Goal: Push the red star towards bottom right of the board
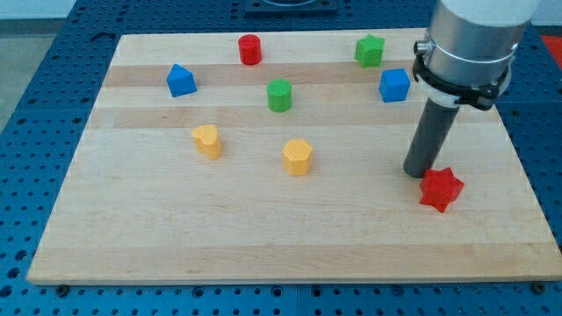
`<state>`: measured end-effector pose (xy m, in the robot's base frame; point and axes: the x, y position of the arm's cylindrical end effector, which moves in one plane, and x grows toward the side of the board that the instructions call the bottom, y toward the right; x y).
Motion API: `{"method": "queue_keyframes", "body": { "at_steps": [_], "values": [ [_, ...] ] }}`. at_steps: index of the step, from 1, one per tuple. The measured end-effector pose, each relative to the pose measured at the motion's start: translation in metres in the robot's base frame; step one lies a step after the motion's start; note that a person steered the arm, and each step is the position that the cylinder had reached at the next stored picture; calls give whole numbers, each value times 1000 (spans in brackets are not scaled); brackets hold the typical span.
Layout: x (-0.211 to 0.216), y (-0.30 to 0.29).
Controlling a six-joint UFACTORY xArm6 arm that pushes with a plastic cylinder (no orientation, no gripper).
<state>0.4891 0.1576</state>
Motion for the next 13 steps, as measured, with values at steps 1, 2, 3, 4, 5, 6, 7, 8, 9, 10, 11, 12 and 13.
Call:
{"method": "queue_keyframes", "body": {
  "at_steps": [1, 2, 3, 4, 5, 6, 7, 8, 9, 10, 11, 12, 13],
  "values": [
    [12, 0],
    [20, 1],
    [20, 6],
    [20, 21],
    [20, 35],
    [20, 35],
    [20, 15],
    [15, 2],
    [22, 1],
    [45, 1],
    [54, 1],
    [54, 1],
    [51, 3]
  ]
}}
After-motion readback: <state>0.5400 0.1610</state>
